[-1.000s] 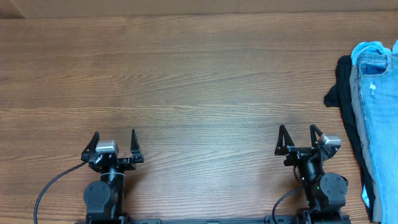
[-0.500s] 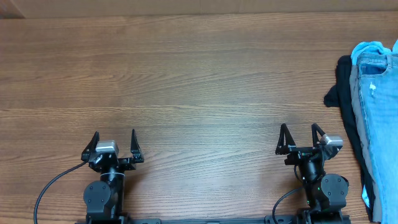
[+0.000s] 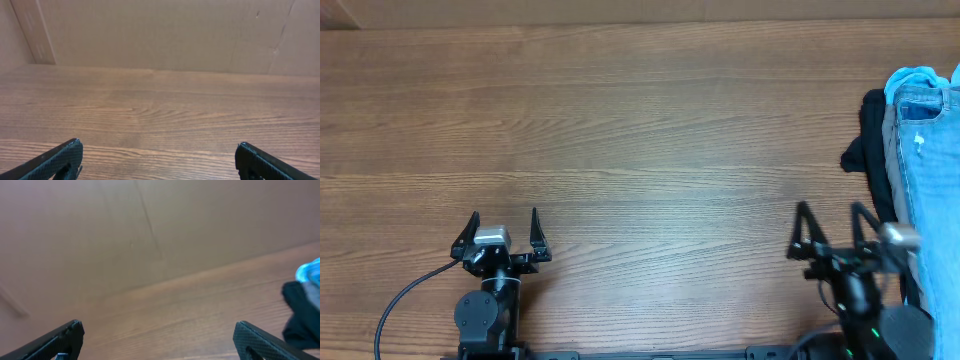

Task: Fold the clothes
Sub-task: 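Move the right gripper over the clothes pile at the right edge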

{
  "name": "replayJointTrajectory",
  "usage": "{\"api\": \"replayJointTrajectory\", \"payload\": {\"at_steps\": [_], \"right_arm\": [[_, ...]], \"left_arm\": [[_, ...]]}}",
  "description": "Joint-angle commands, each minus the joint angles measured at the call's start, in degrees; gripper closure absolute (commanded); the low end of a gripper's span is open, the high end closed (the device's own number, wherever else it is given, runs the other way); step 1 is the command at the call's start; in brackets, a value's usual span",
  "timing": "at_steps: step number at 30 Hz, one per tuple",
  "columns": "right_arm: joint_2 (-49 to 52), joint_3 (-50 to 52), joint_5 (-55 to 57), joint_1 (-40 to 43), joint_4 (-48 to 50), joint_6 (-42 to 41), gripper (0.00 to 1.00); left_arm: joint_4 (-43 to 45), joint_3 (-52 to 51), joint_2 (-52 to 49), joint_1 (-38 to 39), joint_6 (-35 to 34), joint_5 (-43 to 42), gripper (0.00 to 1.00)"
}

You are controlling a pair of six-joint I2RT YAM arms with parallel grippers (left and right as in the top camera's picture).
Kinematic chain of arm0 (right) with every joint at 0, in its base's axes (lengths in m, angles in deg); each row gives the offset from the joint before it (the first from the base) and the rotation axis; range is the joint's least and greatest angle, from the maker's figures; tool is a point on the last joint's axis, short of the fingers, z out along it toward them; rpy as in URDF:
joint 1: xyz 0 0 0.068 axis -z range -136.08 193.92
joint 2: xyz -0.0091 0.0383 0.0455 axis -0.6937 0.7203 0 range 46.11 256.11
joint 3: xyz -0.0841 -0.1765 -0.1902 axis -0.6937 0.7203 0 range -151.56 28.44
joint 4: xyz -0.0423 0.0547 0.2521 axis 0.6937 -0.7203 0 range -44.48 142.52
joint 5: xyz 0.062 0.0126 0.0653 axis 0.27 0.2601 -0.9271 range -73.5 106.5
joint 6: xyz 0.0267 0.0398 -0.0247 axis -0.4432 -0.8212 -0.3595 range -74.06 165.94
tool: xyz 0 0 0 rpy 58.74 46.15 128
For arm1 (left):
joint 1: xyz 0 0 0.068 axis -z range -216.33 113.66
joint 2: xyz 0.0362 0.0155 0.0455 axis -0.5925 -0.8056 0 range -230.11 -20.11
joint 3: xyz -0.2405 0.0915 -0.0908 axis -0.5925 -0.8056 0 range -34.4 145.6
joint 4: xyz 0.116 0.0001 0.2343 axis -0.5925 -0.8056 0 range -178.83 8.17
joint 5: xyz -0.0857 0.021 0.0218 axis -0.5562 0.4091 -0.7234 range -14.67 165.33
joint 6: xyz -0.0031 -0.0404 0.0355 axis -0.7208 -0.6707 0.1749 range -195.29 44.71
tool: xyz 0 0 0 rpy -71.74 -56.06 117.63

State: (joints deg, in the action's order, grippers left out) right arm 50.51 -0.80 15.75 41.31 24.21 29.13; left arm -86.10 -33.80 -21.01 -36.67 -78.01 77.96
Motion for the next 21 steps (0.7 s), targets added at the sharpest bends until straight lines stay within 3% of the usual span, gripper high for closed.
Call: {"api": "replayJointTrajectory", "payload": {"at_steps": [1, 12, 21], "right_arm": [[1.79, -11.5, 3.96, 0.39, -5.51, -3.19, 0.0], [18.34, -42.47, 2.01, 0.39, -20.0, -2.32, 0.0], [19.45, -44.98, -1.9, 0.39, -26.73, -2.32, 0.0]], "left_arm": [[0.22, -0.33, 0.52, 0.37, 1.46, 0.52, 0.0], [0.22, -0.33, 0.52, 0.37, 1.46, 0.52, 0.0], [0.2, -0.33, 0.52, 0.37, 1.46, 0.52, 0.0]]}}
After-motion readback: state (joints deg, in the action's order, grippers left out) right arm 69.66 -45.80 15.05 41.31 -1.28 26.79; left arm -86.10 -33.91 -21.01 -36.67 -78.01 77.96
